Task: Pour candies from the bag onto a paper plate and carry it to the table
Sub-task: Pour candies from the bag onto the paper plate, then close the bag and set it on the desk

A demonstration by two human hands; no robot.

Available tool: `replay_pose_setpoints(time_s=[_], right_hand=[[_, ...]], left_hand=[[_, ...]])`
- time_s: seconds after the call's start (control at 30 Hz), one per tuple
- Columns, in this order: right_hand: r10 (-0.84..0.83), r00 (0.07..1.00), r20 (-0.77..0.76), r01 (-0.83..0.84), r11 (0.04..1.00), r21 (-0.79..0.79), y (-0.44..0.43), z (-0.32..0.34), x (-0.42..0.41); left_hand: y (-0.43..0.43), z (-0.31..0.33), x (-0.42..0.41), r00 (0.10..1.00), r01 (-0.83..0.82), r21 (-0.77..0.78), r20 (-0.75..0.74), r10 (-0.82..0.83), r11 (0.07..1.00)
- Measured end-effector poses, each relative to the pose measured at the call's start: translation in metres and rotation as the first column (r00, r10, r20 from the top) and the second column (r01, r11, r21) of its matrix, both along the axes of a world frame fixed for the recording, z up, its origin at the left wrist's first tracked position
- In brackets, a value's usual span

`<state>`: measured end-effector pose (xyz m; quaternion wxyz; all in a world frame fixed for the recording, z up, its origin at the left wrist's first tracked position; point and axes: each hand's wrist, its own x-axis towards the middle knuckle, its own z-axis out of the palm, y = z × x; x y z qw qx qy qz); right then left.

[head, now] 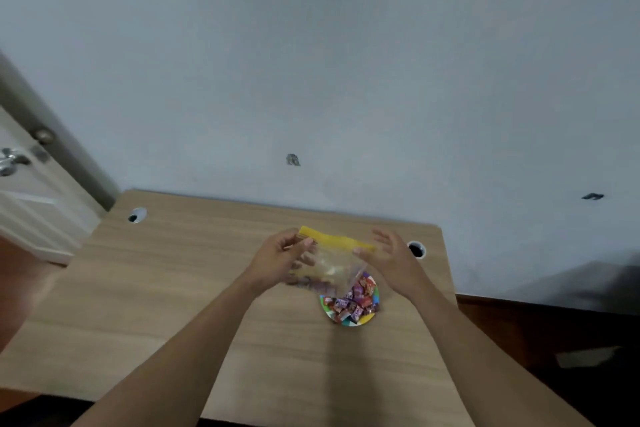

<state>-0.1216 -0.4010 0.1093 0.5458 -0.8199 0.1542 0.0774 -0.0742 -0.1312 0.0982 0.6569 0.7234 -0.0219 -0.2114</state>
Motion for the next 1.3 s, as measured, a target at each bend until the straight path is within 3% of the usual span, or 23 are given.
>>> replay_pose_setpoints(time_s=[0.1,0.2,0.27,0.53,0.7,0.93,1.3], right_hand=[[0.230,0.970,0.076,-0.204,0.945,-0.255,0.014,0.026,0.013],[0.426,0.903,0.050,-0.387,0.861,-0.330,0.039,0.047,0.025],[0.478,0.874,0.093,-0.403,0.817,-0.413,0.053,0.053,0.031],[0.448,0.884,0.134,-0.354,0.829,-0.434,0.071,0.067,0.044],[0.490,0.863,0.121,-0.378,0.788,-0.486,0.083,0.070,0.043],[0.465,0.864,0.193,-0.348,0.829,-0.438,0.110,0.085,0.045],[0.444,0.881,0.165,-0.310,0.804,-0.507,0.123,0.088,0.051]], left_hand=[[0.007,0.017,0.004,0.995,0.050,0.078,0.081,-0.056,0.996],[0.012,0.033,0.008,0.965,0.056,0.139,0.248,-0.089,0.989],[0.014,0.040,0.010,0.931,0.018,0.197,0.354,-0.089,0.980],[0.030,0.049,0.014,0.922,-0.102,0.042,0.380,0.079,0.994],[0.033,0.050,0.012,0.904,-0.204,0.065,0.395,0.162,0.977],[0.028,0.056,0.009,0.818,-0.299,0.172,0.552,0.160,0.939],[0.028,0.062,0.005,0.784,-0.395,0.177,0.577,0.230,0.902]])
